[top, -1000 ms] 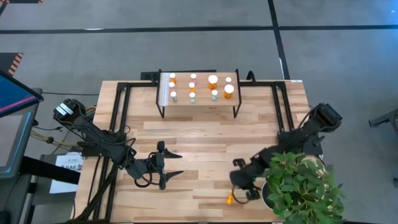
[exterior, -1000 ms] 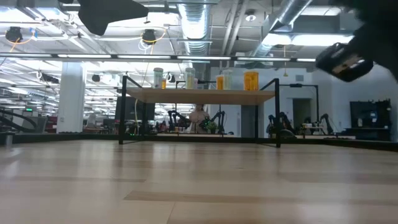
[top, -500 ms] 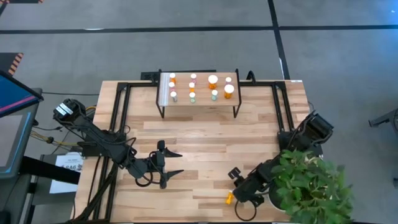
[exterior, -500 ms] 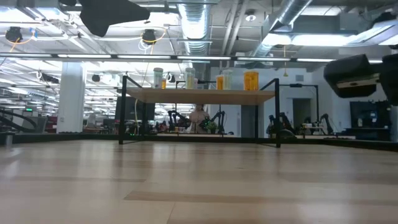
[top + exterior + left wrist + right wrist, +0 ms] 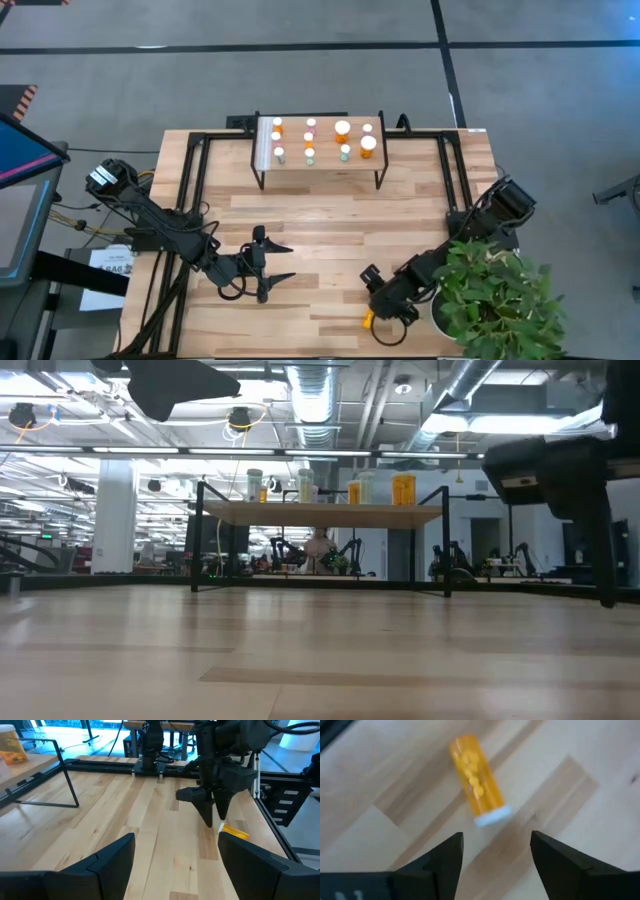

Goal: Pick and place medicine bottles onto shelf by color
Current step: Put the small orange pill bottle on the shelf

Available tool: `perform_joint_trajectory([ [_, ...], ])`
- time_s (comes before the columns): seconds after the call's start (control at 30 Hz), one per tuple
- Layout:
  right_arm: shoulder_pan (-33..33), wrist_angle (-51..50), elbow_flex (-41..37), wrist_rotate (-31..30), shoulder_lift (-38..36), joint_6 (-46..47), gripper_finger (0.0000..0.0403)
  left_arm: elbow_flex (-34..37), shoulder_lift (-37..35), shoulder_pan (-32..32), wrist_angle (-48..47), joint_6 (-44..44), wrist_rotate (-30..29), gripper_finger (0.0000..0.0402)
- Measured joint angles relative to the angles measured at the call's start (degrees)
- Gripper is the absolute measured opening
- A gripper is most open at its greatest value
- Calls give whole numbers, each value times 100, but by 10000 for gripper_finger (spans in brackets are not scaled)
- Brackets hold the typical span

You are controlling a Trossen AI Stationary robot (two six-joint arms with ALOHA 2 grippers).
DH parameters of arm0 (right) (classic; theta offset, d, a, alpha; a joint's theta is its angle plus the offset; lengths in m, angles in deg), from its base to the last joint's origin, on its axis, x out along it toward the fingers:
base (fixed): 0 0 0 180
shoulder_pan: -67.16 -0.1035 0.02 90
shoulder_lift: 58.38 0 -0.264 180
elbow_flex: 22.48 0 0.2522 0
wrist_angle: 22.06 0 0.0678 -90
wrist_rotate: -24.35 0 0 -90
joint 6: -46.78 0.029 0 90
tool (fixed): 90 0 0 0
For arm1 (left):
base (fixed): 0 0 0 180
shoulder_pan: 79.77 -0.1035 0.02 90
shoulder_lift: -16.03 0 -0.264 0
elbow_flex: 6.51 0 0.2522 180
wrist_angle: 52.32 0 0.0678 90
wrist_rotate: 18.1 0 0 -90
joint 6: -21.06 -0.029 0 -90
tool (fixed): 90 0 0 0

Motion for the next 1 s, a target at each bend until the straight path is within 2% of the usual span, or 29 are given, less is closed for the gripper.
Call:
perform_joint_trajectory([
  [0.2,2,434,0,17,58,-376,255,0,-1,0,2,0,2,275],
  [0.67,6,727,-140,173,336,-503,253,0,-1,0,-7,7,36,275],
  [1.0,4,866,-140,245,409,-569,215,0,-1,0,-9,7,33,275],
])
